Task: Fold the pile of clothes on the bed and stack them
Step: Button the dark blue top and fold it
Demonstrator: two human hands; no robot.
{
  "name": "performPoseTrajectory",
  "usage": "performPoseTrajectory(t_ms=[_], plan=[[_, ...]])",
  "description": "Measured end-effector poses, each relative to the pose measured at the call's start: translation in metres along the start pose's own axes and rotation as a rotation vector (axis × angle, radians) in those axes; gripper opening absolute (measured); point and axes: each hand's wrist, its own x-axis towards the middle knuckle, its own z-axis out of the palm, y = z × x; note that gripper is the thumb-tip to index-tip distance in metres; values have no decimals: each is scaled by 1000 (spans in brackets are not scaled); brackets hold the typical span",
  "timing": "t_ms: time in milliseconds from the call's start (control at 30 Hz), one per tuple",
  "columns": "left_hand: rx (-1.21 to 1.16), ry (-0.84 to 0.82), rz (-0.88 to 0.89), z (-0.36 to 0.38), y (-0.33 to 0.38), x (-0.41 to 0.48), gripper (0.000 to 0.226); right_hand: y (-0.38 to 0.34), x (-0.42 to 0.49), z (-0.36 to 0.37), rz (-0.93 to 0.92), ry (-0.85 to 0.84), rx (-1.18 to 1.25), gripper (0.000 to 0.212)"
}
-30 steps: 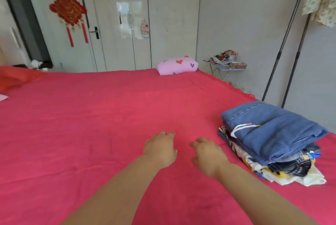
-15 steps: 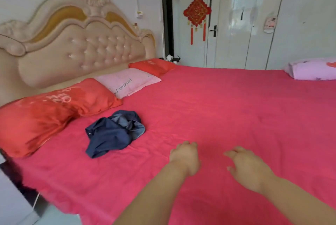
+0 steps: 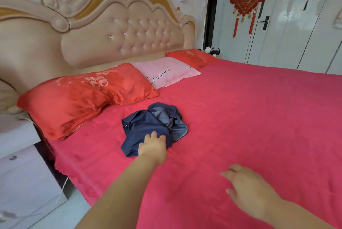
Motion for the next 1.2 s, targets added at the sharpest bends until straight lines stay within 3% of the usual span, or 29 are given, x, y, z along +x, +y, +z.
performPoseTrajectory(t_ms=[167, 233, 333, 467, 567, 633, 700, 767, 833, 967, 1200], plan=[[30, -76, -147, 32, -46, 38, 71, 1, 23, 7, -37, 15, 14, 47], [84, -35, -151, 44, -55, 45, 66, 1, 30, 9, -47, 33, 36, 48], [84, 86, -153, 56, -54, 46, 40, 1, 35, 14, -47, 44, 78, 48], [-296, 140, -87, 72, -2, 17, 19, -3, 38, 20, -2, 66, 216, 55], [-630, 162, 114, 79, 56, -29, 10, -9, 42, 16, 109, 130, 590, 55], [-872, 84, 303, 77, 96, -69, 10, -8, 38, 8, 218, 68, 932, 61], [-1017, -6, 377, 76, 131, -105, 17, 4, 27, 11, 321, -5, 1076, 67], [-1058, -76, 441, 76, 157, -131, 19, 23, 8, 5, 419, -55, 934, 31], [-981, -153, 585, 71, 176, -150, 13, 47, -15, -4, 457, -52, 742, 16], [-885, -233, 756, 46, 203, -178, 18, 101, -75, -26, 478, 1, 577, 40], [-668, 32, 699, 26, 223, -180, 25, 206, -212, -51, 608, 142, 420, 51]])
